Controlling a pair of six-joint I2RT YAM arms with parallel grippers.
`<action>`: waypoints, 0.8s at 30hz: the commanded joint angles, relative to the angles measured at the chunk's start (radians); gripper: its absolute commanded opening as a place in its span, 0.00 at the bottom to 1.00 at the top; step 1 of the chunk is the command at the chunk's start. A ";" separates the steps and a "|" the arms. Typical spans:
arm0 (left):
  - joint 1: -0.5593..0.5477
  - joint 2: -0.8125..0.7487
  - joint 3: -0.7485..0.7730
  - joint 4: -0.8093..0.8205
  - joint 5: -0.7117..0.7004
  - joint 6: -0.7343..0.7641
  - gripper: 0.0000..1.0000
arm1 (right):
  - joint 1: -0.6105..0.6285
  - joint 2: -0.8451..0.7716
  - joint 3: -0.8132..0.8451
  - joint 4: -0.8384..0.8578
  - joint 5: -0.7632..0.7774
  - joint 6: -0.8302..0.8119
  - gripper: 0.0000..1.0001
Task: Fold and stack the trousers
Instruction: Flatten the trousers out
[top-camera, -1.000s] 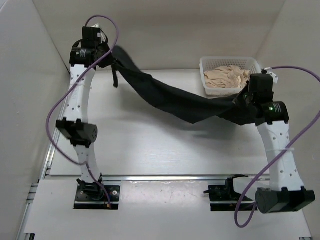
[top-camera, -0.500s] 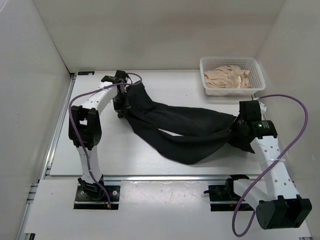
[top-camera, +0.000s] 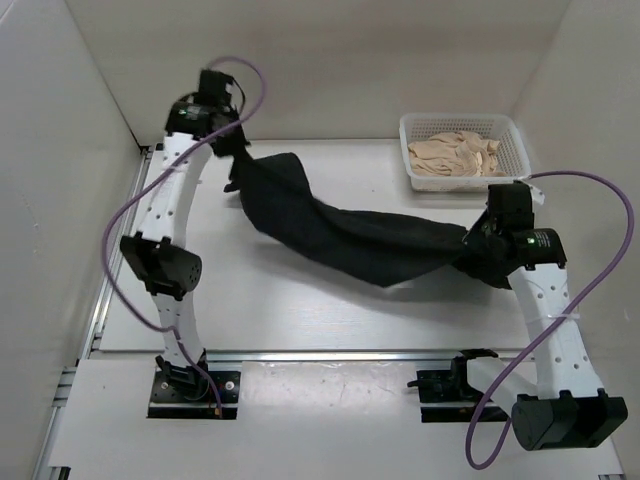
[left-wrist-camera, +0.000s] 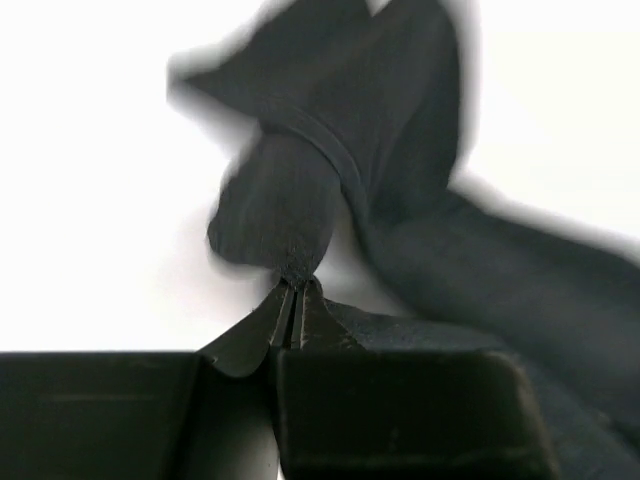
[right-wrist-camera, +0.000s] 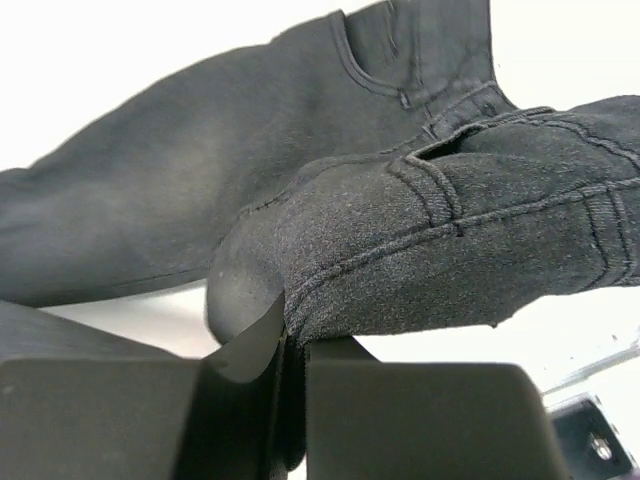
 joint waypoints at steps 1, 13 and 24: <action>0.028 -0.109 0.308 0.001 -0.058 -0.032 0.10 | -0.003 -0.010 0.125 0.055 0.039 -0.016 0.00; 0.170 -0.477 -0.714 0.196 -0.058 -0.110 0.10 | -0.012 -0.062 -0.102 0.055 0.005 -0.017 0.00; 0.292 -0.442 -0.690 0.230 -0.006 -0.090 0.10 | -0.012 -0.023 -0.118 0.110 -0.024 -0.028 0.00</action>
